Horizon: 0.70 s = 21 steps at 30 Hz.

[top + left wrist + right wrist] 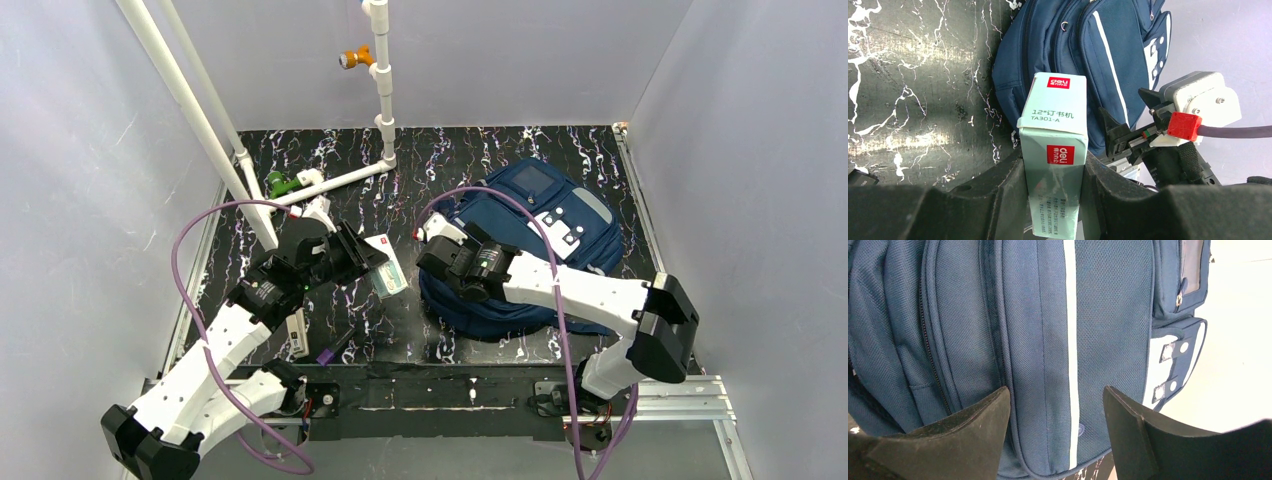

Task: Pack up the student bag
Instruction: Place the stationery in the student bag.

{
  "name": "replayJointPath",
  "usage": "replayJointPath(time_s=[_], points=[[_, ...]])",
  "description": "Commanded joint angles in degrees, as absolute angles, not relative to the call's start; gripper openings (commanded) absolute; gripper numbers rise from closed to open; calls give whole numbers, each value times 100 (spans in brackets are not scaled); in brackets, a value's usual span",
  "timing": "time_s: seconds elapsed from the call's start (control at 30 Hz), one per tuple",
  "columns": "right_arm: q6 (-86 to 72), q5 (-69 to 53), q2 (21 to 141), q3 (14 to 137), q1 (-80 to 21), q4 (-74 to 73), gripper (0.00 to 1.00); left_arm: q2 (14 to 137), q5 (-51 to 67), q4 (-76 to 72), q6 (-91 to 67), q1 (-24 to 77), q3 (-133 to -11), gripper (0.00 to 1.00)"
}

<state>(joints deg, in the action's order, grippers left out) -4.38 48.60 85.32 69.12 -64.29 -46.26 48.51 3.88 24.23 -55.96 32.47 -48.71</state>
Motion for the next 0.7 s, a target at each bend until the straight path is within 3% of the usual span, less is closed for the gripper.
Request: replayJointPath(time_s=[0.0,0.4,0.67], points=[[-382,5608,8627,6960,-6321,-4946,74,4887,482,2366,-5615,3243,-5062,28],[-435,6653,7911,7212,-6320,-5199,63,5007,558,2275,-5672,3243,-5033,28],[-220,5148,7980,6871,-6372,-4983,68,5036,625,2184,-5723,3244,-4973,28]])
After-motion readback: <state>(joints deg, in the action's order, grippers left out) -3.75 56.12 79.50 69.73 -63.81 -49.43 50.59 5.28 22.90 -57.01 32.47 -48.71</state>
